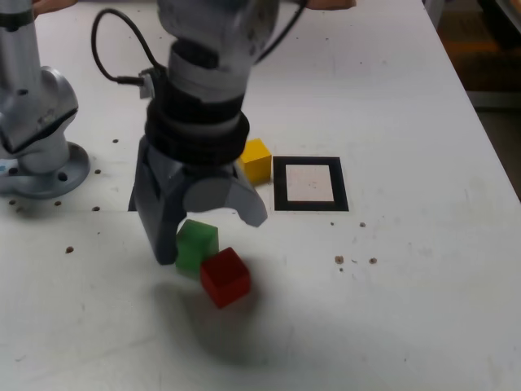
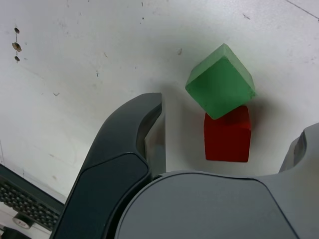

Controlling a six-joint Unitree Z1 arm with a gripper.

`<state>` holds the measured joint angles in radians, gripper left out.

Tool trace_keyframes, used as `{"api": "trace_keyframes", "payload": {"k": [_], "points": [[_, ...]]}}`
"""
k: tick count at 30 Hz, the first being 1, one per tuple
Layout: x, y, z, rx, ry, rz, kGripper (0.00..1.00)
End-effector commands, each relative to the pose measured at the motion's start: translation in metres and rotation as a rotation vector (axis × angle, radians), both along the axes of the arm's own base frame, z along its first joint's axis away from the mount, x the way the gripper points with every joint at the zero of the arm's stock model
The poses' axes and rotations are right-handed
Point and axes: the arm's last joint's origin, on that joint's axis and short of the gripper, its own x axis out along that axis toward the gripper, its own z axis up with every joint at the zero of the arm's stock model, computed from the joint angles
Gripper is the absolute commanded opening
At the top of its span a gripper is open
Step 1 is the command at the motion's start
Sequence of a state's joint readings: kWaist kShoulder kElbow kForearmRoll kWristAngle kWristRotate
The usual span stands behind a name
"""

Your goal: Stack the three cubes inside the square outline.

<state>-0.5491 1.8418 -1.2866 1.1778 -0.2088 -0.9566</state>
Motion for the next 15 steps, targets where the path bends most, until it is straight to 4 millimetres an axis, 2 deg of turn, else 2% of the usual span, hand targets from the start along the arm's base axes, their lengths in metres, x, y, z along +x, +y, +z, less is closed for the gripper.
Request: {"api": "trace_keyframes", "payload": {"k": [1, 9, 12, 15], "points": [[0.005, -0.003, -0.004, 0.001, 0.008, 0.005, 0.93], [0.025, -0.015, -0.028, -0.008, 0.003, -0.03, 0.9], [0.027, -0.017, -0.032, -0.007, 0.007, -0.034, 0.83], [0.026, -0.016, -0.036, -0.001, 0.017, -0.035, 0.7]]}}
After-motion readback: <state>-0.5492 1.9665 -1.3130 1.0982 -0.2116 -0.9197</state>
